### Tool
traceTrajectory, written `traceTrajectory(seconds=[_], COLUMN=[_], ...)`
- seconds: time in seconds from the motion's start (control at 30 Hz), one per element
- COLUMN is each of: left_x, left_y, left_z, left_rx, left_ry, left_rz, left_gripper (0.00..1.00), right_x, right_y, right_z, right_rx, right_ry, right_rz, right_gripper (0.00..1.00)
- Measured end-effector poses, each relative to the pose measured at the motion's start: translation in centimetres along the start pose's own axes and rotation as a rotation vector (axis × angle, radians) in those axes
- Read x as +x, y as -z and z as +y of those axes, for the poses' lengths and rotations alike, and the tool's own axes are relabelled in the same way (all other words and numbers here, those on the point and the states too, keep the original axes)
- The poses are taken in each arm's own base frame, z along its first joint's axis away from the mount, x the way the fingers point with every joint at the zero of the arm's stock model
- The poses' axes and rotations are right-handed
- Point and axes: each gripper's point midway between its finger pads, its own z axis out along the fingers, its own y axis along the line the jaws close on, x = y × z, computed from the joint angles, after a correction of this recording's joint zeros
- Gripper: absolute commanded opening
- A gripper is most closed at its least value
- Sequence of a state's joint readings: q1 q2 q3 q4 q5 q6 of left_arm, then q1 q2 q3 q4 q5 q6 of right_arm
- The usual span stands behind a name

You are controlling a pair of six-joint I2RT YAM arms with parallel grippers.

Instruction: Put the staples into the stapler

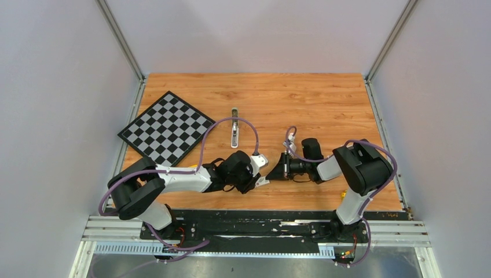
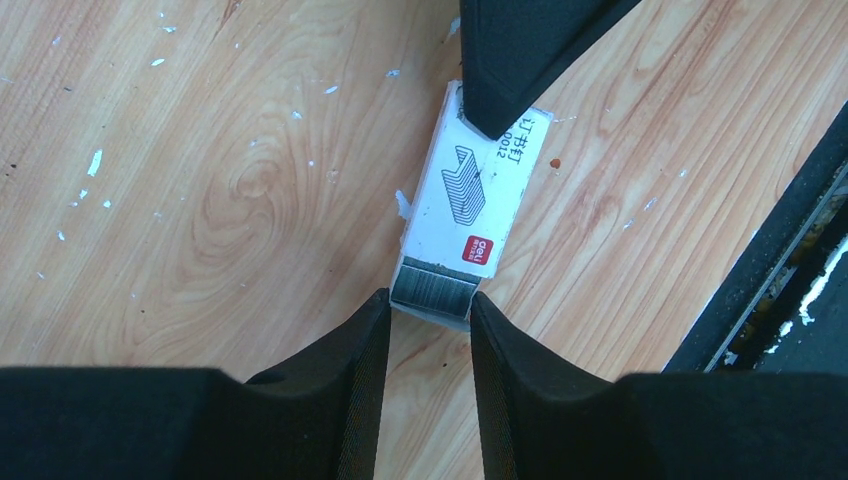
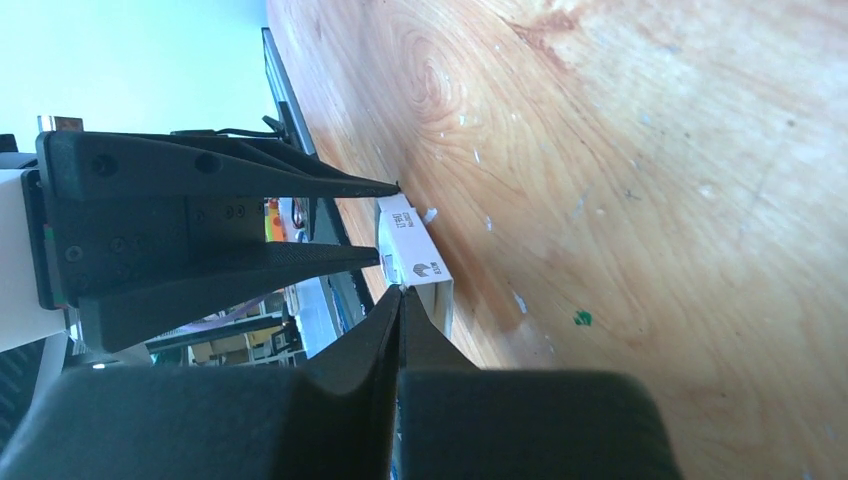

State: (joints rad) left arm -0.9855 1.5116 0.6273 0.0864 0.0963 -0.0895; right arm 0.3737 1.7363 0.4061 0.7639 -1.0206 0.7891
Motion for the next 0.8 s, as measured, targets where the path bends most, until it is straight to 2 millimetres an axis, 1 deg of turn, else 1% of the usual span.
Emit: traceTrajectory(seconds=[0.47,0.57,0.7,0.73,0.8], left_x=[0.0,0.0,0.0,0.0,0.0], left_y=[0.0,0.0,0.0,0.0,0.0], left_z=[-0.2,-0.2,-0.2,-0.2,-0.2], left_rx=[0.003,0.003,0.001,0.001,0.001], left_ry=[-0.004,-0.004,-0.004,-0.004,-0.004], left_rz=[0.002,0.002,0.002,0.002,0.002], left_gripper=[0.34,0.34,0.34,0.34,0.35], right_x=[0.2,0.0,-0.8,-1.0,-1.1], right_y=[1.6,2.4,4.1,4.6,5.5], right_z=[-0.9,-1.2,-1.6,-1.7,-1.8], right_rx=[0.03,0.043,0.068,0.077,0.094], right_ry=[-0.021,-0.021,-0.033,-0.034,-0.033], right_rz=[-0.031,-0.047,-0.091,-0.102,-0.117], right_gripper=[0.0,0.0,0.0,0.0,0.05])
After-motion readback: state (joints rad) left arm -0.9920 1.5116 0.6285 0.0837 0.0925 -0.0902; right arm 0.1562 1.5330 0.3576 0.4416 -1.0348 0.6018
